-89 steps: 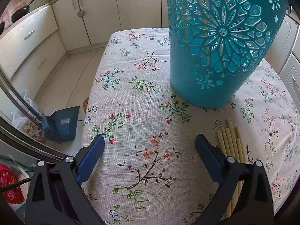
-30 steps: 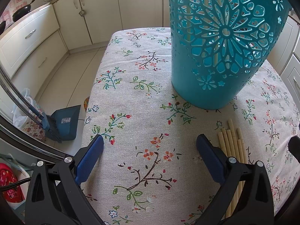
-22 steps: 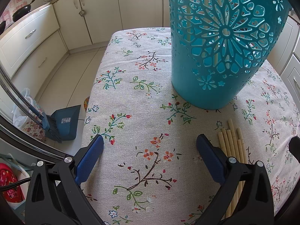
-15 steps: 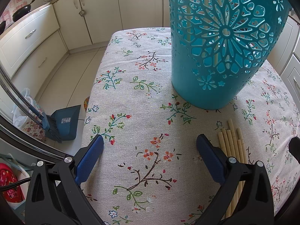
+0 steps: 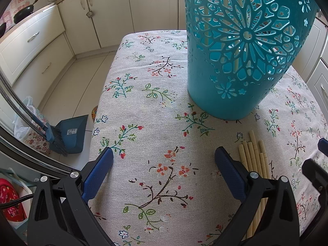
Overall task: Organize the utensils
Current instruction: 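Move the right gripper back down toward the chopstick bundle, then lower the left gripper onto the chopstick bundle and close on one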
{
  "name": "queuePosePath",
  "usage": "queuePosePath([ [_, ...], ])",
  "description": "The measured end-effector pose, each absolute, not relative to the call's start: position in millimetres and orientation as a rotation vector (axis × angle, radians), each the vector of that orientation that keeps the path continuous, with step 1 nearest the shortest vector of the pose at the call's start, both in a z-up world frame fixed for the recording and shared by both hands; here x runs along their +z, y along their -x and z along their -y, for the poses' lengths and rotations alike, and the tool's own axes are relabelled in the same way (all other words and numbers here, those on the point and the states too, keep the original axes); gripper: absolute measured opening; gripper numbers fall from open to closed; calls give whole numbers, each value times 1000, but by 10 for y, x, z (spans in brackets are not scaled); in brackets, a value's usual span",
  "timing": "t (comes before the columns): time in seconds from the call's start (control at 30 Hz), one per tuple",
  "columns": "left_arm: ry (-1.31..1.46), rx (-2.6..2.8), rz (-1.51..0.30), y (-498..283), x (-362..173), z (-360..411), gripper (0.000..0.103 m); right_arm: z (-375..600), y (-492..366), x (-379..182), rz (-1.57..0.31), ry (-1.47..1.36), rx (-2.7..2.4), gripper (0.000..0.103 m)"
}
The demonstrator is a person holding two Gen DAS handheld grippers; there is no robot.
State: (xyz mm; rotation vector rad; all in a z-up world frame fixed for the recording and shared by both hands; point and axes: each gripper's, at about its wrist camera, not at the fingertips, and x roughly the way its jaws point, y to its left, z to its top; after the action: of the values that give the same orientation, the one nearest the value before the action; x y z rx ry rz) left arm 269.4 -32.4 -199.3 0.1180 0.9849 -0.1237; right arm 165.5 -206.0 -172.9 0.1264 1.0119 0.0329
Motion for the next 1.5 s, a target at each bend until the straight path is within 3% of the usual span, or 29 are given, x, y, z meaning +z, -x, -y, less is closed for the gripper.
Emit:
queuePosePath([
  [1.0, -115, -121, -985, -2713, -2028, 344, 95, 1658, -1643, -1987, -1041, -1, 78, 70],
  [1.2, -115, -122, -985, -2715, -2030, 347, 95, 1642, -1614, -1968, -1039, 2, 123, 50],
  [1.43, -116, -124, -985, -2714, -2031, 361, 95, 1687, -1626, -1949, -1064, -10, 172, 34],
  [1.5, -106, -128, -973, -2696, -2007, 357, 95, 1731, -1645, -1943, -1086, -21, 185, 24],
])
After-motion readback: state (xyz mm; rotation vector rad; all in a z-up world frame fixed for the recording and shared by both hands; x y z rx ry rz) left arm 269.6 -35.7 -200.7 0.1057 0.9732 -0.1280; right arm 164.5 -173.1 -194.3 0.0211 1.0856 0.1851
